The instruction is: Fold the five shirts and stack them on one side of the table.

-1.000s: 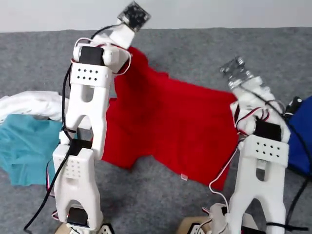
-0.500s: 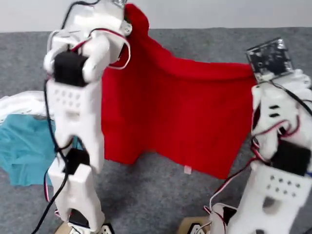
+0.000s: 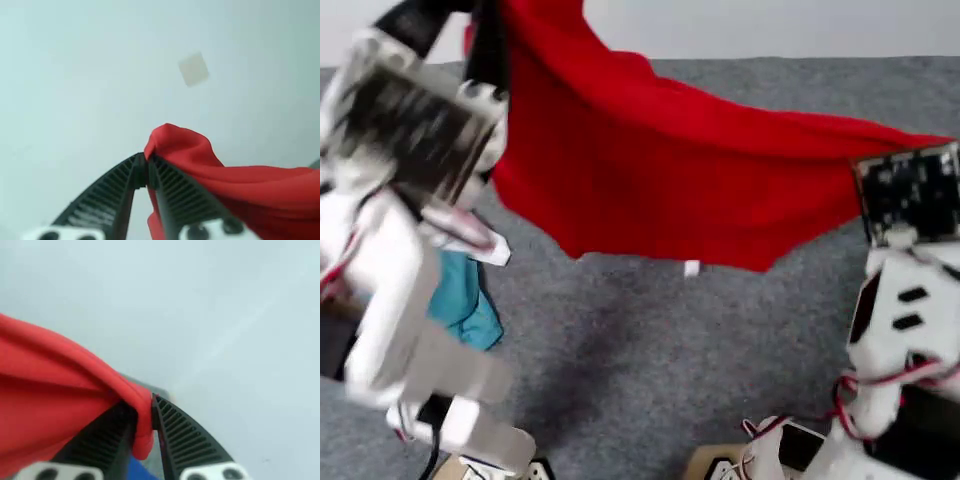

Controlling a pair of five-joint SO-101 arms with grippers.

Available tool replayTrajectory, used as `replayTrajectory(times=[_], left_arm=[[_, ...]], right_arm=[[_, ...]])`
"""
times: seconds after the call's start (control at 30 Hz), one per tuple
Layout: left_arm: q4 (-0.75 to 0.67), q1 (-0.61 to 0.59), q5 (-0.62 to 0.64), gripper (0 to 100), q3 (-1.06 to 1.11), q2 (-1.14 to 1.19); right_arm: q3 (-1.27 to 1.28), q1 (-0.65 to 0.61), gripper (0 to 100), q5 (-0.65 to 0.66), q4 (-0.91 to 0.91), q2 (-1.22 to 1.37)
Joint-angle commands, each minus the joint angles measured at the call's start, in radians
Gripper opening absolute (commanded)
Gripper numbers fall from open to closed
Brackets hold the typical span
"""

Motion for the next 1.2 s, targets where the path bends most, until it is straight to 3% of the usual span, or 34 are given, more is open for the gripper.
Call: replayTrajectory(times=[0.0, 0.27, 0.43, 1.17], left_arm=[[0.002, -0.005, -0.011, 0, -0.022, -0.078], [0.038, -0.005, -0.017, 0, -0.021, -0.130], [0.072, -0.005, -0.118, 0, -0.021, -0.158], [0.074, -0.023, -0.123, 0, 0.008, -0.249]], right_arm=[[-0.064, 0.013, 1.0, 0.005, 0.002, -0.038], [-0.112, 0.025, 1.0, 0.069, -0.001, -0.058], [-0.155, 0.064, 1.0, 0.071, -0.008, -0.051], [-0.129, 0.061, 1.0, 0.150, -0.007, -0.062]])
